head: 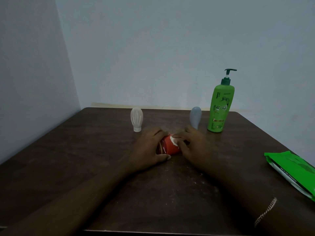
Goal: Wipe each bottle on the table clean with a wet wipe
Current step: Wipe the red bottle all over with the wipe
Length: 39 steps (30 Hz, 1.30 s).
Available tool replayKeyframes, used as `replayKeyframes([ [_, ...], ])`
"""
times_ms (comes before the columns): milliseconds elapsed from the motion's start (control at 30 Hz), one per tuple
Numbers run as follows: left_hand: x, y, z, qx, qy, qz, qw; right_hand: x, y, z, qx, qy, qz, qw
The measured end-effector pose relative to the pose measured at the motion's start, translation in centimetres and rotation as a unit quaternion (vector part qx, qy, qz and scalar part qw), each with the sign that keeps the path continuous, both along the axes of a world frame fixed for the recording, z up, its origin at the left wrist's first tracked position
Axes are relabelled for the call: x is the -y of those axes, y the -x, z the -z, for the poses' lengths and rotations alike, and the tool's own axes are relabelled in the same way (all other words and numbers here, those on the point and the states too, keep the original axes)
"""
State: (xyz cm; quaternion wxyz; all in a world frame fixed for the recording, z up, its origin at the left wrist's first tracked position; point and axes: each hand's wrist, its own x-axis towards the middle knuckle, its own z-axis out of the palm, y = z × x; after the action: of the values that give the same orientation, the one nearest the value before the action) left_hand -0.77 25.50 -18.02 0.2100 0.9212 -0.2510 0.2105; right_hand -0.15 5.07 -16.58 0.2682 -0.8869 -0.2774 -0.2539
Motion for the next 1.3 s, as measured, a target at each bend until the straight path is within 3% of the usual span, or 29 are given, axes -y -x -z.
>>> replayKeyframes([
  [133, 0.4, 0.1, -0.1, -0.013, 0.007, 0.004, 1.000, 1.0, -0.7, -0.4, -0.013, -0.080, 0.113, 0.990],
  [333, 0.9, 0.8, 0.0, -0.045, 0.104, -0.006, 0.994, -1.4, 1.1, -0.4, 0.004, 0.023, -0.030, 0.999],
  [467, 1.2, 1.1, 0.0, -0.062, 0.136, 0.010, 0.989, -1.8, 0.8, -1.2, 0.011, -0.010, -0.016, 1.000],
  [700, 1.3, 0.9, -0.1, -0.117, 0.212, 0.004, 0.970, -1.2, 1.9, -0.9, 0.012, 0.051, -0.036, 0.998],
  [867, 1.4, 0.9, 0.2, -0.102, 0.262, 0.003, 0.960, -2.2, 2.0, -0.5, 0.049, 0.110, -0.038, 0.992],
  [1000, 1.5, 0.9, 0.2, -0.083, 0.237, -0.014, 0.968, -1.9, 1.9, -0.7, 0.035, 0.110, 0.015, 0.993],
  [1167, 0.7, 0.6, -0.1, -0.093, 0.215, -0.021, 0.972, 2.5, -0.8, -1.5, -0.024, 0.040, 0.172, 0.984],
  [1300, 0.8, 0.6, -0.2, -0.092, 0.205, -0.020, 0.974, 2.4, -0.7, -1.4, -0.033, 0.029, 0.176, 0.983],
])
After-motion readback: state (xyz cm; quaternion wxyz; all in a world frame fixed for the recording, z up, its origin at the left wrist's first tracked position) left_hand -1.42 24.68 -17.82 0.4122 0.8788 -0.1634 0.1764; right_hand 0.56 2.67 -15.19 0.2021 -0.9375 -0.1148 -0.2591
